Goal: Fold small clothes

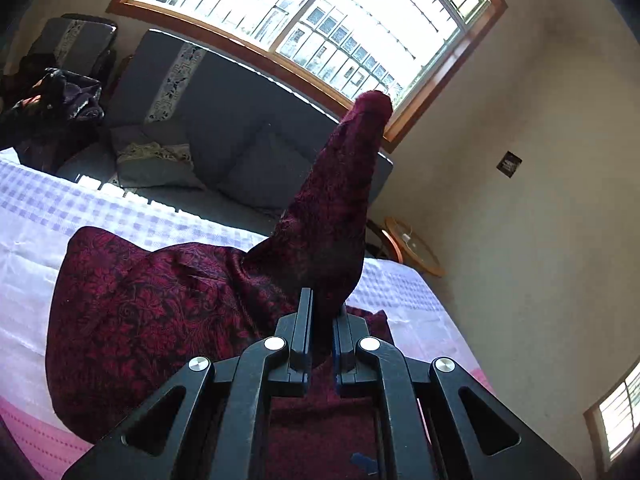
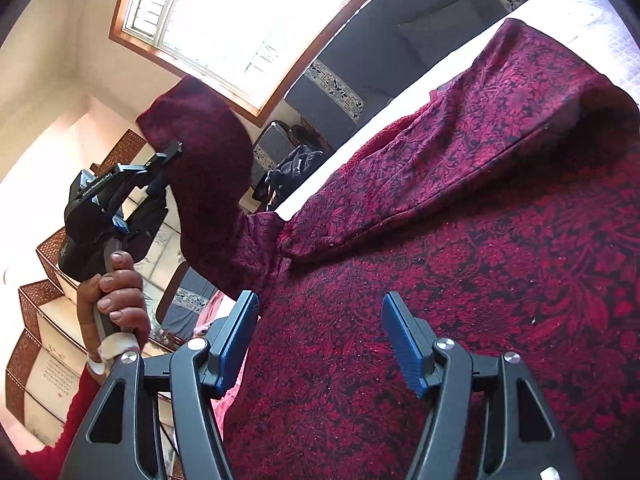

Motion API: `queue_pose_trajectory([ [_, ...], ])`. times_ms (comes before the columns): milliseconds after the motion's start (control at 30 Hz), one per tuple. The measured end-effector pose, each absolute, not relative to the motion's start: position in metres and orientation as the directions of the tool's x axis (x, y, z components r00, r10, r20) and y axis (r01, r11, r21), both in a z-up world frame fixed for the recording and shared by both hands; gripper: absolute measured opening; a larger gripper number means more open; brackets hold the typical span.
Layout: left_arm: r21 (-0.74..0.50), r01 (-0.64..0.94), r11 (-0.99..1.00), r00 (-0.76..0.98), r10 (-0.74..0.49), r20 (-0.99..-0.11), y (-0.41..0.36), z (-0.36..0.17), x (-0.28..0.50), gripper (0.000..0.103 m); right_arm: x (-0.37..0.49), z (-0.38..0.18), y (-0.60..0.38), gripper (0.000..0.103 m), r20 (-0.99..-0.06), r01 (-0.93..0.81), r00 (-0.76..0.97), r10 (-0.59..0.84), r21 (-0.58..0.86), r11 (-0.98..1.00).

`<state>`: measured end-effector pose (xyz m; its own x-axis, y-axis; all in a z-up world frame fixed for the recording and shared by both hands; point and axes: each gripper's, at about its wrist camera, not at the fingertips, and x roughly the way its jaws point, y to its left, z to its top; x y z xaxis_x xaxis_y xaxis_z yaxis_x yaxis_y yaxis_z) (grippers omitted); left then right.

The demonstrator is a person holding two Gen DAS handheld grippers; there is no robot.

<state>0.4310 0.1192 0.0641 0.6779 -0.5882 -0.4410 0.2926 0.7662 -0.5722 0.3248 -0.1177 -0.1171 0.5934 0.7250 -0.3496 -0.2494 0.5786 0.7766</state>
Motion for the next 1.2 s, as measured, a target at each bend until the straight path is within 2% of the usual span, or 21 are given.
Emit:
queue_pose_trajectory([
  [167, -0.498, 0.389, 0.775, 0.589, -0.625, -0.513, 0.028, 0.017, 0.438, 0.007, 0.317, -0.108, -0.142, 0.063, -0.356, -0.248, 0.620, 0.699, 0.757, 0.605],
  [233, -0.467, 0.425, 0.776, 0.562, -0.630, -0.536, 0.005, 0.004, 0.432, 0.018, 0.315, -0.103, -0.155, 0.063, -0.349, -0.242, 0.638, 0.687, 0.756, 0.608],
  [300, -0.423, 0.428, 0.799, 0.555, -0.602, -0.575, -0.012, -0.003, 0.421, 0.019, 0.315, -0.098, -0.171, 0.063, -0.350, -0.226, 0.654, 0.671, 0.756, 0.615],
  [333, -0.414, 0.429, 0.803, 0.550, -0.596, -0.585, -0.016, -0.005, 0.413, 0.024, 0.316, -0.095, -0.179, 0.063, -0.344, -0.222, 0.659, 0.668, 0.760, 0.611],
  [367, -0.410, 0.430, 0.805, 0.544, -0.593, -0.594, -0.016, -0.007, 0.403, 0.035, 0.318, -0.092, -0.187, 0.064, -0.338, -0.219, 0.664, 0.667, 0.765, 0.606],
  [400, -0.403, 0.425, 0.811, 0.546, -0.585, -0.601, -0.014, -0.006, 0.395, 0.065, 0.322, -0.089, -0.194, 0.065, -0.339, -0.214, 0.666, 0.665, 0.767, 0.605],
  [433, -0.393, 0.419, 0.819, 0.566, -0.573, -0.593, -0.009, -0.005, 0.382, 0.084, 0.327, -0.085, -0.202, 0.065, -0.343, -0.205, 0.668, 0.661, 0.769, 0.606],
  [467, -0.382, 0.413, 0.827, 0.601, -0.563, -0.568, -0.001, -0.003, 0.370, 0.087, 0.331, -0.082, -0.209, 0.065, -0.344, -0.198, 0.675, 0.653, 0.768, 0.609],
  [533, -0.356, 0.400, 0.845, 0.665, -0.535, -0.522, 0.023, -0.002, 0.349, 0.089, 0.343, -0.074, -0.224, 0.065, -0.365, -0.182, 0.696, 0.618, 0.744, 0.643],
  [600, -0.346, 0.346, 0.872, 0.705, -0.485, -0.517, 0.049, -0.007, 0.339, 0.089, 0.362, -0.065, -0.232, 0.065, -0.415, -0.183, 0.695, 0.587, 0.687, 0.703],
  [767, -0.420, 0.192, 0.887, 0.734, -0.414, -0.538, 0.099, -0.041, 0.330, 0.090, 0.424, -0.077, -0.234, 0.064, -0.582, -0.131, 0.600, 0.549, 0.605, 0.785],
  [867, -0.492, 0.106, 0.864, 0.766, -0.386, -0.514, 0.123, -0.065, 0.320, 0.090, 0.441, -0.094, -0.223, 0.057, -0.640, -0.130, 0.531, 0.555, 0.585, 0.800],
  [900, -0.536, 0.081, 0.840, 0.756, -0.403, -0.517, 0.131, -0.070, 0.321, 0.090, 0.443, -0.099, -0.218, 0.052, -0.659, -0.136, 0.502, 0.560, 0.579, 0.804],
  [967, -0.560, 0.042, 0.827, 0.770, -0.384, -0.510, 0.141, -0.074, 0.320, 0.090, 0.447, -0.104, -0.204, 0.034, -0.700, -0.144, 0.481, 0.528, 0.531, 0.835],
  [1000, -0.565, 0.033, 0.824, 0.775, -0.379, -0.507, 0.144, -0.074, 0.319, 0.090, 0.448, -0.106, -0.199, 0.011, -0.709, -0.150, 0.479, 0.517, 0.514, 0.844],
  [1100, -0.546, 0.012, 0.838, 0.787, -0.345, -0.511, 0.145, -0.073, 0.315, 0.090, 0.445, -0.097, -0.189, 0.009, -0.686, -0.200, 0.516, 0.514, 0.487, 0.850],
  [1200, -0.518, 0.003, 0.855, 0.802, -0.312, -0.509, 0.141, -0.068, 0.311, 0.090, 0.437, -0.058, -0.205, 0.008, -0.592, -0.218, 0.636, 0.494, 0.477, 0.852],
])
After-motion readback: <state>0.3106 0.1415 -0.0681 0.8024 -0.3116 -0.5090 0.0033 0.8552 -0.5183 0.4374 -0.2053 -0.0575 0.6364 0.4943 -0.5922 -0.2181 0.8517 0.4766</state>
